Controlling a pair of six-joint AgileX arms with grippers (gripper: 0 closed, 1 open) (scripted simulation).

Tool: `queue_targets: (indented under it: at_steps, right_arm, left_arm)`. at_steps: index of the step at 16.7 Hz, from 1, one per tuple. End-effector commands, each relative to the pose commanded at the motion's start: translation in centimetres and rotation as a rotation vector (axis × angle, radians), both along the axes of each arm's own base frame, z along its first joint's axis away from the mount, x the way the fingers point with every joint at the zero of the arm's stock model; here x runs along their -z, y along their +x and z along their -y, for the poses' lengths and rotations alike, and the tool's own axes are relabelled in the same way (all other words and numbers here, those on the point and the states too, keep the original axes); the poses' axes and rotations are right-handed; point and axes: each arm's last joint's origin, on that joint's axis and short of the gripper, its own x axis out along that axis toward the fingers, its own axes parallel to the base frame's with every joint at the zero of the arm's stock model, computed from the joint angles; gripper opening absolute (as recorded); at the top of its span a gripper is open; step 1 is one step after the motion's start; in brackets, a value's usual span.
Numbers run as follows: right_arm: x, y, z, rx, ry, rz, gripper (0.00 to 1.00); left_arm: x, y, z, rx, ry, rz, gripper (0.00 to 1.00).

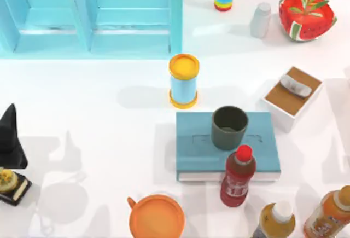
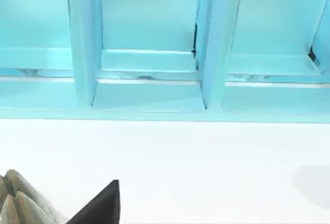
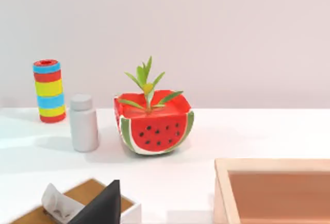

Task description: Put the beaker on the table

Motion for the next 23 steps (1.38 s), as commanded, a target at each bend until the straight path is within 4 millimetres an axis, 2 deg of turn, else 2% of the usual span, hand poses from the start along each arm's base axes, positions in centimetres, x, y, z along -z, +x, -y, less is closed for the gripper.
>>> queue_targets:
  at_steps: [3,7,10,13,15,17,20,23]
  right_arm:
    - [0.0,0.0,0.0,0.0,0.0,0.0,1.0]
    - [0.0,0.0,0.0,0.0,0.0,0.0,1.0]
    - [0.0,0.0,0.0,0.0,0.0,0.0,1.0]
    - [0.0,0.0,0.0,0.0,0.0,0.0,1.0]
    - [0.0,0.0,0.0,0.0,0.0,0.0,1.0]
    - [0.0,0.0,0.0,0.0,0.0,0.0,1.0]
    - [0.0,0.0,0.0,0.0,0.0,0.0,1.0]
    - [0.0,0.0,0.0,0.0,0.0,0.0,1.0]
  left_arm:
    - [-5.2,1.4,1.3,0.06,-0.04,-0.117,1.0]
    - [-13.7,4.6,4.6,0.142,-0.11,-0.241,1.0]
    - [-19.5,7.7,8.4,0.193,-0.167,-0.326,1.0]
    - [-23.1,11.0,13.7,0.227,-0.209,-0.43,1.0]
    - [-23.6,13.1,17.9,0.234,-0.217,-0.519,1.0]
    - [-22.6,14.9,22.4,0.223,-0.201,-0.624,1.0]
    - [-18.3,16.7,28.8,0.175,-0.134,-0.796,1.0]
    - [-12.7,17.1,33.7,0.1,-0.032,-0.957,1.0]
